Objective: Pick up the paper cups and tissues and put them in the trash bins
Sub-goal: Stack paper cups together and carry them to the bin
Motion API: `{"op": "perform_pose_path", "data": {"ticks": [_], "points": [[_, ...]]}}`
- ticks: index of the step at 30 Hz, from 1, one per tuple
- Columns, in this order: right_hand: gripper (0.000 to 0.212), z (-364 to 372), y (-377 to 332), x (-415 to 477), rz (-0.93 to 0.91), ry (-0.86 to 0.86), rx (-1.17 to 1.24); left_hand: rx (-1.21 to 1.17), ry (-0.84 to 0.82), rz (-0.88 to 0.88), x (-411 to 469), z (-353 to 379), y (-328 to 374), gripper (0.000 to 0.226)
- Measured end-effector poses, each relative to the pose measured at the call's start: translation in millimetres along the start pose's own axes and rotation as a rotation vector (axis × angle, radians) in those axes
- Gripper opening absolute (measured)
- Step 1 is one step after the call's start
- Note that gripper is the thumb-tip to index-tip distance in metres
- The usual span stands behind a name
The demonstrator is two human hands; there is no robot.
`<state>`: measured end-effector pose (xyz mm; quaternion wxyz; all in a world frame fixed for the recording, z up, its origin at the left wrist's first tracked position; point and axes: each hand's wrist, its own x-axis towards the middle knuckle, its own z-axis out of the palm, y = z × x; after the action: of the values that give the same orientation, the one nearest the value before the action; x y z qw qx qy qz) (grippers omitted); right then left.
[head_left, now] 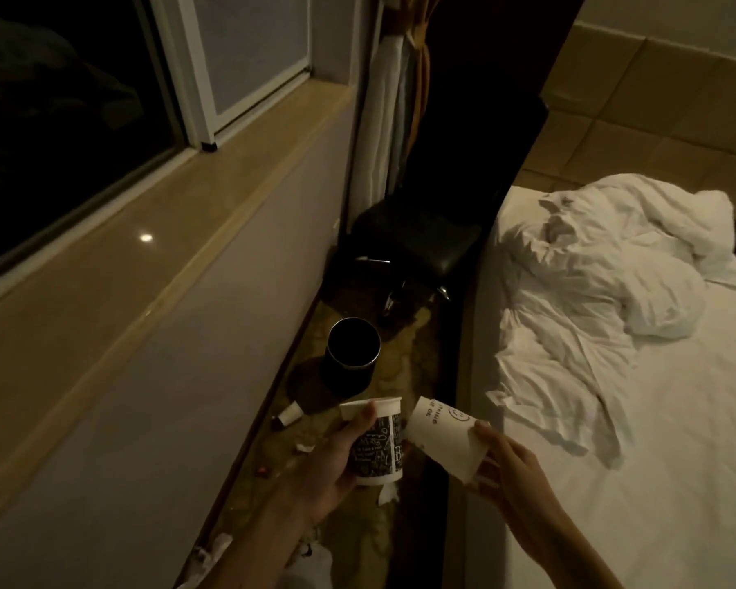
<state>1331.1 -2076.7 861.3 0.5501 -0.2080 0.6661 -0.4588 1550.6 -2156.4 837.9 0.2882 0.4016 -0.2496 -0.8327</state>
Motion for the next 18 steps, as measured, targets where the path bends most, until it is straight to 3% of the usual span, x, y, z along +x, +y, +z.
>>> {"op": "perform_pose_path", "data": {"ticks": [3, 8, 12, 18], "points": [[0.039, 28, -27, 50, 0.047, -0.028, -0.047, 0.008, -0.001, -0.009, 39, -18, 37, 0.052], [0.042, 64, -70, 120, 0.069, -0.038, -0.047, 0.012, -0.005, -0.034, 109, -41, 92, 0.102], [0.044, 77, -96, 164, 0.080, -0.039, -0.046, 0.038, -0.049, -0.025, 154, -44, 130, 0.103], [0.050, 69, -121, 239, 0.124, -0.084, -0.025, 0.017, 0.020, -0.020, 213, -32, 160, 0.101]]}}
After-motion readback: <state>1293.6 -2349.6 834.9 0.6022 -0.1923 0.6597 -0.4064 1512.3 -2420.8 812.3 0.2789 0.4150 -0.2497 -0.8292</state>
